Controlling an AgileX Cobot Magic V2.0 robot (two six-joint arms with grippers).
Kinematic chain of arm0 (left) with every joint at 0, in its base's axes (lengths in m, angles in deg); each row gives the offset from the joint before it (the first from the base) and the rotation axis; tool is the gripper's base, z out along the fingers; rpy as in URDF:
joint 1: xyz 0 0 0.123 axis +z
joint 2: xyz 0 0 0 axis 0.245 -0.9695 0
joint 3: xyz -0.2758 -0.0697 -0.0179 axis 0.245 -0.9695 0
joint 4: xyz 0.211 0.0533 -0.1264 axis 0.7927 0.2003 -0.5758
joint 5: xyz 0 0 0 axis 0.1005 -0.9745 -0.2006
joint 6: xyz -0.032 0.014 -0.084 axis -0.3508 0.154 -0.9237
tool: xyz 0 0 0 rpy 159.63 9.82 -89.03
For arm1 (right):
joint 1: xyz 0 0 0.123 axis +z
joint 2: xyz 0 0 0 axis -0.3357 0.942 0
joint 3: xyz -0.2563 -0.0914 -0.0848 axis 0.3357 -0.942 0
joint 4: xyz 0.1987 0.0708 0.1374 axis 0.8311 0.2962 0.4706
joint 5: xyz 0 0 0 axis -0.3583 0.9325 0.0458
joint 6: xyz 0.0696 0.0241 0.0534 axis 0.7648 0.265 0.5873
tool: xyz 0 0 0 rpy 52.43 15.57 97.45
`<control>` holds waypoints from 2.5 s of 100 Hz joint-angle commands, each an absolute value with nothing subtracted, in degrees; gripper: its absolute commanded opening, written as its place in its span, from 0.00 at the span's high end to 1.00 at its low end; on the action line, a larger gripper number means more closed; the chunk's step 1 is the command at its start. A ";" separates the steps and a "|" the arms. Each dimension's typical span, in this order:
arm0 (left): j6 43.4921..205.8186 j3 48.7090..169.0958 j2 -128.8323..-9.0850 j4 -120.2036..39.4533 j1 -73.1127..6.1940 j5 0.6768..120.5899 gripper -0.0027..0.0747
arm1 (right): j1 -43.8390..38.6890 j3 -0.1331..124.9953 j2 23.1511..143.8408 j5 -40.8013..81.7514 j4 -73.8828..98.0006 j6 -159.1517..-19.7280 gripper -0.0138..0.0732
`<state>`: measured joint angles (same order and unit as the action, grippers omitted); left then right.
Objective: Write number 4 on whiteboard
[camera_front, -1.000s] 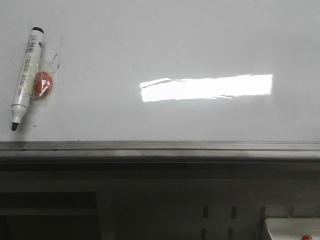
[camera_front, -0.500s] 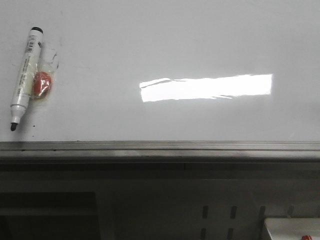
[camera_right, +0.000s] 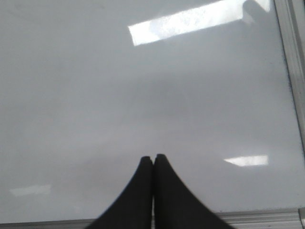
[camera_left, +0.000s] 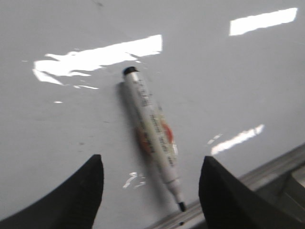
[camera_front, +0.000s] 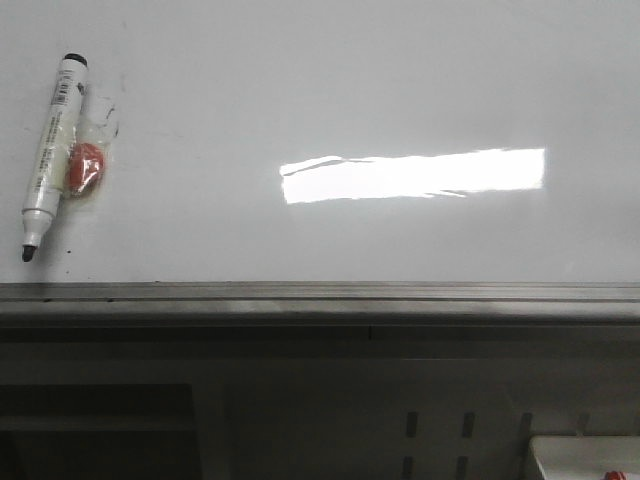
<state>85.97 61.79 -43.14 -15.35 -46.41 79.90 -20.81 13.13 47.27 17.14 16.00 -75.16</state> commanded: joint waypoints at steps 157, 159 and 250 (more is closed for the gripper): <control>81.04 69.55 -67.66 24.83 -52.71 108.89 0.99 | 27.39 43.70 71.37 26.78 15.49 -83.61 0.52; 81.04 69.55 -67.66 24.83 -52.71 108.89 0.99 | 28.40 44.15 71.98 26.11 15.40 -83.61 0.48; 81.04 69.55 -67.66 26.99 -52.71 109.03 0.99 | 32.16 53.41 87.51 23.66 14.59 -83.61 0.91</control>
